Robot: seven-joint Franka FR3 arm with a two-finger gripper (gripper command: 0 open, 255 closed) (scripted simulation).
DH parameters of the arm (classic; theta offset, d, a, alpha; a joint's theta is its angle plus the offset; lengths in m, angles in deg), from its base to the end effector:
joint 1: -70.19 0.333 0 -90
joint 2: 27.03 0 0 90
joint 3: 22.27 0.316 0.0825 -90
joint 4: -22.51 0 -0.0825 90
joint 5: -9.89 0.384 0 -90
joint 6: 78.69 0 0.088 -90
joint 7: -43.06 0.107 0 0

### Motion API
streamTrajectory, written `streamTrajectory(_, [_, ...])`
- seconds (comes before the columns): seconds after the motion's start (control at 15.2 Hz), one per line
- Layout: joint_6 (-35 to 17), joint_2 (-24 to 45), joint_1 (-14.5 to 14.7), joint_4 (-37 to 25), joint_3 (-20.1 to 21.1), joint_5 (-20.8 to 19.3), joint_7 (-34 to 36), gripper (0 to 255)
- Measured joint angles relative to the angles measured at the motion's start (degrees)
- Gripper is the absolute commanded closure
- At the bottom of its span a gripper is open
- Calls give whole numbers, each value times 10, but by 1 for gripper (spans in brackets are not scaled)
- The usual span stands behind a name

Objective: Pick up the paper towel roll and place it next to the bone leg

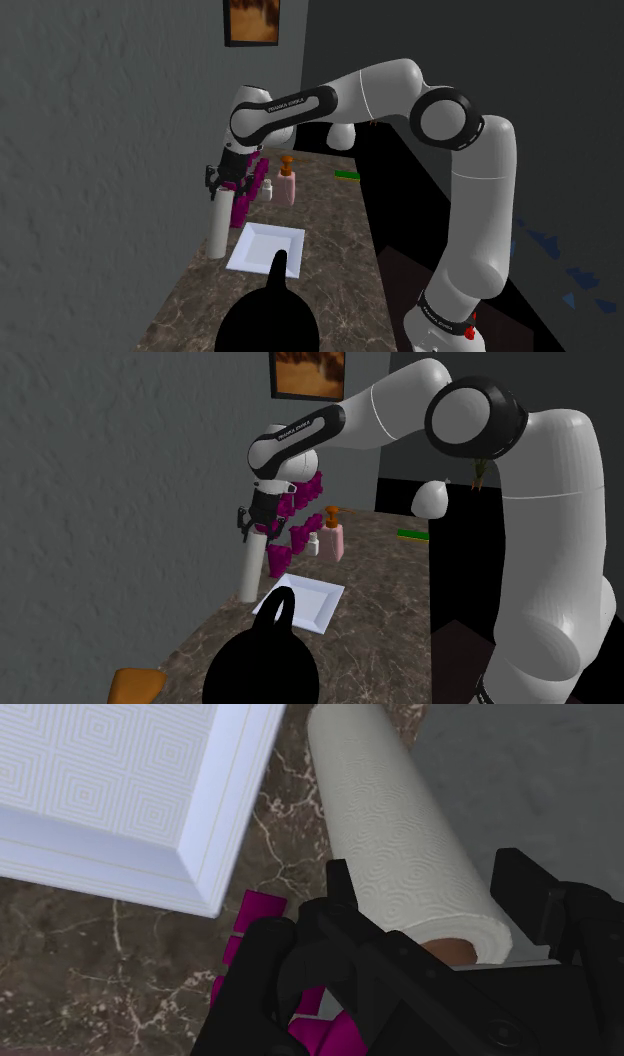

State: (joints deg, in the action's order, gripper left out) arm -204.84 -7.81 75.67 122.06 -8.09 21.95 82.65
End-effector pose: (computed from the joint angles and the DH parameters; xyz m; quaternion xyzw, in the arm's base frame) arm 0.6230 0.2148 0.4042 -0.9611 0.2351 0.0050 0.1449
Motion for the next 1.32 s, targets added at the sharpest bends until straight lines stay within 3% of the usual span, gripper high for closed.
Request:
streamTrajectory(0.26, [3, -2, 0, 0, 0, 0, 1, 255])
streamTrajectory(1.32, [109, -31, -2, -79, 1, -5, 23, 255])
